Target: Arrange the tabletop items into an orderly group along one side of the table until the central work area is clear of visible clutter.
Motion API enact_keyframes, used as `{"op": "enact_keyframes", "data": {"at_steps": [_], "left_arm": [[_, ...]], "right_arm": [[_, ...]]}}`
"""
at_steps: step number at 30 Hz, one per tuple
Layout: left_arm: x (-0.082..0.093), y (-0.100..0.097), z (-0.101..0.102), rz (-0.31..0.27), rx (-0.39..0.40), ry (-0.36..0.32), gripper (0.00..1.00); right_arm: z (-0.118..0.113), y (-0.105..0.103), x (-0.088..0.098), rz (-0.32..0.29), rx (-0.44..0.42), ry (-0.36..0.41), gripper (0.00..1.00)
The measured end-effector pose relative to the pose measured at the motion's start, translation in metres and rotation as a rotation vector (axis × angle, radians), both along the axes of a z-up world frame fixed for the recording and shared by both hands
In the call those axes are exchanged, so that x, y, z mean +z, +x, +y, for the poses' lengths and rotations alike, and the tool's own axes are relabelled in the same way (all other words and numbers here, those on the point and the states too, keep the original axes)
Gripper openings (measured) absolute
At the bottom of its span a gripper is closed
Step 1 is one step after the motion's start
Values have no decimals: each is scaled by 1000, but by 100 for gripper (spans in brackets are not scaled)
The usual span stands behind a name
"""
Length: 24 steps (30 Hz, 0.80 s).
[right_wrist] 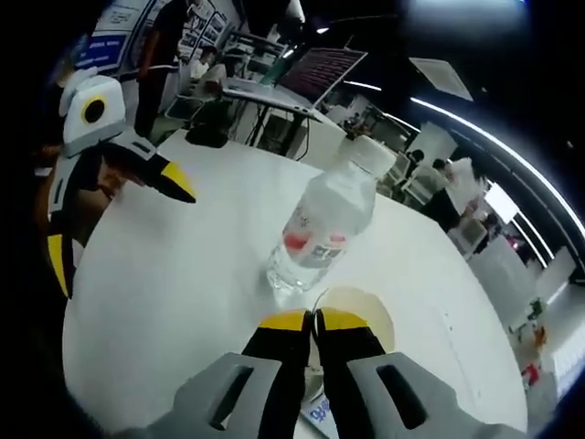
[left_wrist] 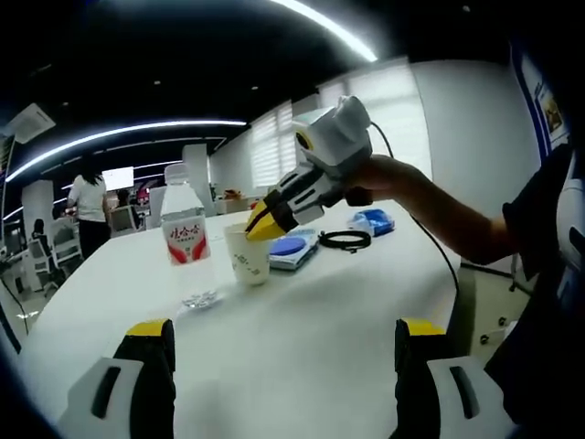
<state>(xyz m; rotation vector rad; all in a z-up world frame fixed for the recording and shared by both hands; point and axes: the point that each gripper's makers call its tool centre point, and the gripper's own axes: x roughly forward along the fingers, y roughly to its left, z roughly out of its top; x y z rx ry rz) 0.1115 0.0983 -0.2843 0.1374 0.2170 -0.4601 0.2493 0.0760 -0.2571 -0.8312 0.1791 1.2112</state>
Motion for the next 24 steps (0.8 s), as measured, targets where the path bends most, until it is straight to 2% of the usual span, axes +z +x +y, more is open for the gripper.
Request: {"op": "enact_keyframes", "data": {"at_steps": [3,10,13,24], "left_arm": [[0,0,-1,0,-1,-1,100],[-1,-1,-2,3,-1,-1,100],[2,-1,-5,-4,-4,3,100],[6,6,-19,-7,-22,22,100]], "right_arm": [[0,1,0,11,-4,-3,7],[1,-1,4,10,1,15,9],[-1,-1,15,-3,1,32,9],[-24,-5,25,-19,-16,56,10]]}}
